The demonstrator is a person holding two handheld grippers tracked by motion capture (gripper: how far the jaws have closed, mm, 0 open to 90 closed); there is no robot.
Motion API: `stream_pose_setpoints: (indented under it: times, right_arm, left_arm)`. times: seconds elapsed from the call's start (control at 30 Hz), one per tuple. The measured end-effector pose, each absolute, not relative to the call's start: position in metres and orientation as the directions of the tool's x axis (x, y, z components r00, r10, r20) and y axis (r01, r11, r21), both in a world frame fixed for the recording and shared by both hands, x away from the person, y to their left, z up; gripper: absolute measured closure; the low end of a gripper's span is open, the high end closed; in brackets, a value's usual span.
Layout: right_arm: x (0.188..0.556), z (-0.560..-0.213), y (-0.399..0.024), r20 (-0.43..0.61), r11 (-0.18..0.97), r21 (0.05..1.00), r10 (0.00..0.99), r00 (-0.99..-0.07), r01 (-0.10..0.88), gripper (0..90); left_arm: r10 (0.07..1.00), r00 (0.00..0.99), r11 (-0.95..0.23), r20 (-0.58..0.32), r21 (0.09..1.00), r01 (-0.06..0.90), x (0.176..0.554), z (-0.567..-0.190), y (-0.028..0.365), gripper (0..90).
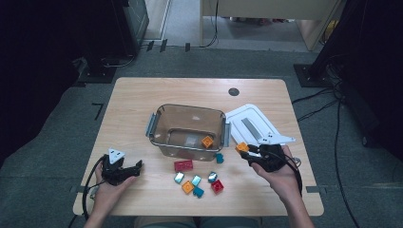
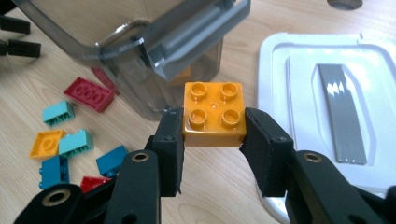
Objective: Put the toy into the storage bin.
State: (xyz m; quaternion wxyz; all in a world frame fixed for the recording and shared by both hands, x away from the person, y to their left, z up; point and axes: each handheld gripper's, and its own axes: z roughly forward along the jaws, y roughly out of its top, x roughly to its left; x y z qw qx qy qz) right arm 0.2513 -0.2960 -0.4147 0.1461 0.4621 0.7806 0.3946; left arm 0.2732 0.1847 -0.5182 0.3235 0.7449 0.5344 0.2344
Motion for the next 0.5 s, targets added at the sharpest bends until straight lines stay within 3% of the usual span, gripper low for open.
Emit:
stream_pose_setpoints:
  times: [0.5]
  right_arm:
    - [0.259,-0.384,-0.294,0.123,0.278,0.763,0.824,-0.553,0.583,60.4]
  left_arm:
    - [0.947,0.320,-0.221,0.004,0.732,0.645,0.272,-0.518,0.185,14.6]
